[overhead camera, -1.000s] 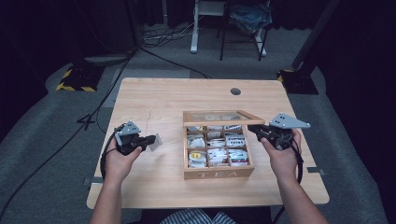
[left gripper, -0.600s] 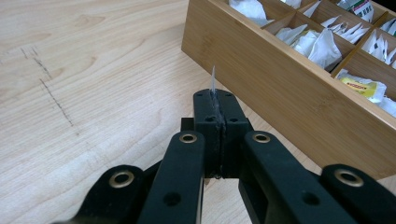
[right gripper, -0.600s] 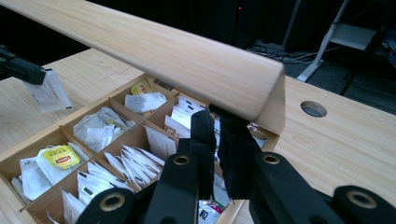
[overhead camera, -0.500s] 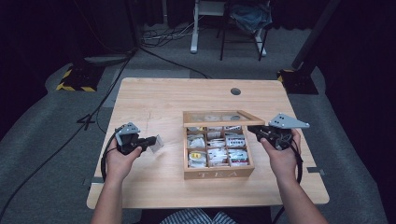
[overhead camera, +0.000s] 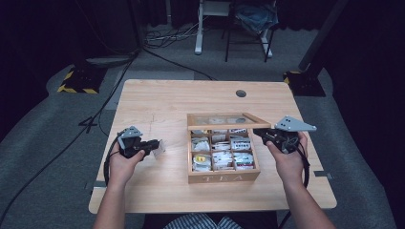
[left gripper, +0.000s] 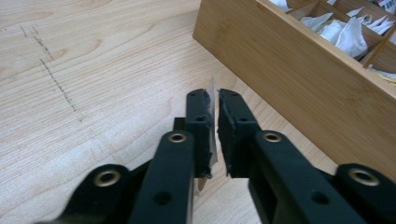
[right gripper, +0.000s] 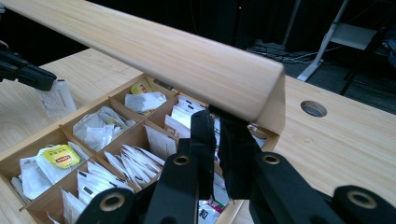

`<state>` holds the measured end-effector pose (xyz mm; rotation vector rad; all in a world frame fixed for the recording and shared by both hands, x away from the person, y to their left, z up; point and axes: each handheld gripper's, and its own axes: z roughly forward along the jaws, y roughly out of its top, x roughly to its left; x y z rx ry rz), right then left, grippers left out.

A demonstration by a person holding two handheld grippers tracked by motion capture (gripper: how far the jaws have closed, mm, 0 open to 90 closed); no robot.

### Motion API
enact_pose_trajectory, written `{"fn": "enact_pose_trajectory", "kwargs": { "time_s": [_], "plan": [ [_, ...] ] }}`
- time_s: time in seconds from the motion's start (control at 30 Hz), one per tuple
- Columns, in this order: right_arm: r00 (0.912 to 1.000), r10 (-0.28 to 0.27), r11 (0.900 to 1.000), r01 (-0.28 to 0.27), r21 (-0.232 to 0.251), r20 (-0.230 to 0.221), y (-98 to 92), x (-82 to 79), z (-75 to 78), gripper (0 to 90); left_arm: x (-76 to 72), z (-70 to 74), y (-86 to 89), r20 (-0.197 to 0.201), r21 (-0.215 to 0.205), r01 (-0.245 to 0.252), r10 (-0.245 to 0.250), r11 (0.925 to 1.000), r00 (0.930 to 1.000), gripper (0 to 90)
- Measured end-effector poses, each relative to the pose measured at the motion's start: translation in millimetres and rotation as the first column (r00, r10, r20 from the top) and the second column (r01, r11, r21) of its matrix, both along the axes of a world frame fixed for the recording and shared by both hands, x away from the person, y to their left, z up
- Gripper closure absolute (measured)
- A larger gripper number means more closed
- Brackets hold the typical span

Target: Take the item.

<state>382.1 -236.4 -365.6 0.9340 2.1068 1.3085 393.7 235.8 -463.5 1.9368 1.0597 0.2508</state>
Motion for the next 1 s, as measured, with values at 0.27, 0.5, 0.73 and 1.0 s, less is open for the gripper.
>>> {"fn": "enact_pose_trajectory", "kwargs": {
  "time_s": [0.27,0.5,0.73,1.0],
  "plan": [
    [1.0000,0.000,1.000,0.000,-0.002,0.000,0.0,-0.1,0.0,84.6,0.2,2.3,2.2,0.063,0.044,-0.082,0.079,0.9957,0.9948,45.6],
    [1.0000,0.002,1.000,-0.002,-0.002,0.000,-0.1,0.4,-0.1,84.6,-1.6,7.2,4.8,0.100,0.037,-0.126,0.122,0.9913,0.9875,35.5],
    [1.0000,0.003,1.000,-0.003,0.000,-0.002,0.0,0.9,0.3,84.6,-9.4,25.6,-10.3,0.118,0.029,-0.048,0.044,0.9984,0.9921,35.0],
    [0.9999,0.005,1.000,-0.005,0.004,-0.009,-0.6,1.1,0.5,84.5,-22.7,40.4,-26.8,0.157,0.023,0.002,-0.006,0.9997,0.9877,34.4]
  ]
}}
